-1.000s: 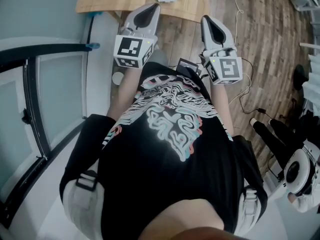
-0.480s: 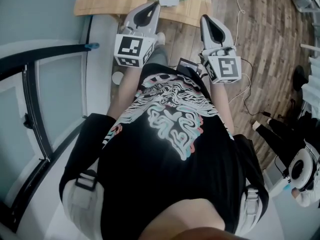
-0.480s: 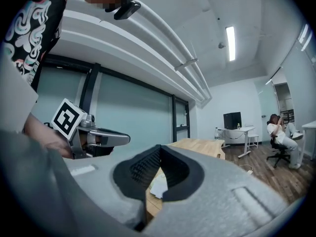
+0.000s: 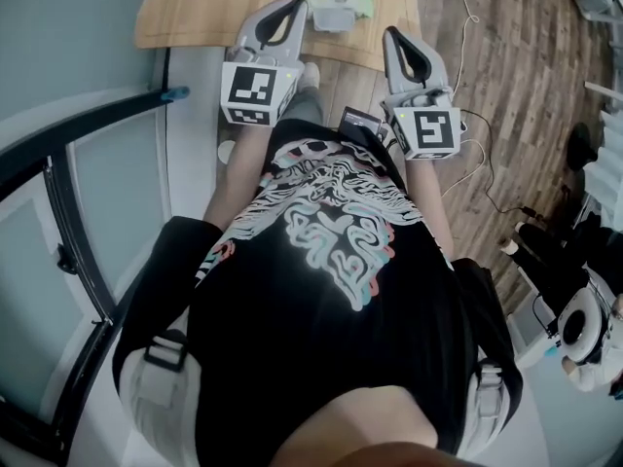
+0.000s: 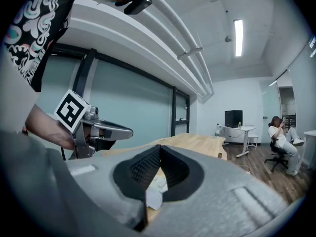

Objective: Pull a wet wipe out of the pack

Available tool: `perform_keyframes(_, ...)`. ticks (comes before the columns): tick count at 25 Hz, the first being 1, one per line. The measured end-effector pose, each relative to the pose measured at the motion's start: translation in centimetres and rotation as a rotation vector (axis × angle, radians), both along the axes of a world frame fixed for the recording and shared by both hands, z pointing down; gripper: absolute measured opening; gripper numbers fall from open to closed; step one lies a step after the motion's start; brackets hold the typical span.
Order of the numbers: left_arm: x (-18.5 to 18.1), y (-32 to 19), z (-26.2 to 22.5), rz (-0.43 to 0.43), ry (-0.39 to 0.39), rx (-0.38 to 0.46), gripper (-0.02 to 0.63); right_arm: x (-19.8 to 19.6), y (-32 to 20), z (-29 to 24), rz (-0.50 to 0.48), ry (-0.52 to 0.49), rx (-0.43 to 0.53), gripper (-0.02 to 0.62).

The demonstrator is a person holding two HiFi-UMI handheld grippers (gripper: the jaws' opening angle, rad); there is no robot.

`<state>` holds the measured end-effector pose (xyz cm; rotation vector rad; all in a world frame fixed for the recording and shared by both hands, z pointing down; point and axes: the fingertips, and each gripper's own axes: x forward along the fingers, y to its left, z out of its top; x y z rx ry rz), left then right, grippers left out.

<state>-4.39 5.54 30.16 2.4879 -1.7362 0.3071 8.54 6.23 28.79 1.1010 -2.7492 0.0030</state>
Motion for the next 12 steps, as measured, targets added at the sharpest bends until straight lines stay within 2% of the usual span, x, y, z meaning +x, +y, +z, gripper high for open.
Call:
perform_keyframes(6,-2.1,-4.5,0.7,0.014,0.000,-0.006,-0.012,-2.4,-4.2,1.1,-0.004,-0.004,-0.052,-0.002)
perform_keyframes(8,-2.7,-5.8,1.1,0.019,-0.006,-0.011,-0.012,-3.4,-5.3,1.5,-0.026,-0.013,-0.045,-0.002)
perform_keyframes(12,-3.7,-7.5,1.8,0.035,-0.007,-0.032,-0.012,-4.6,-7.0,1.9,-0.010,-0.002,-0.046,-0.002)
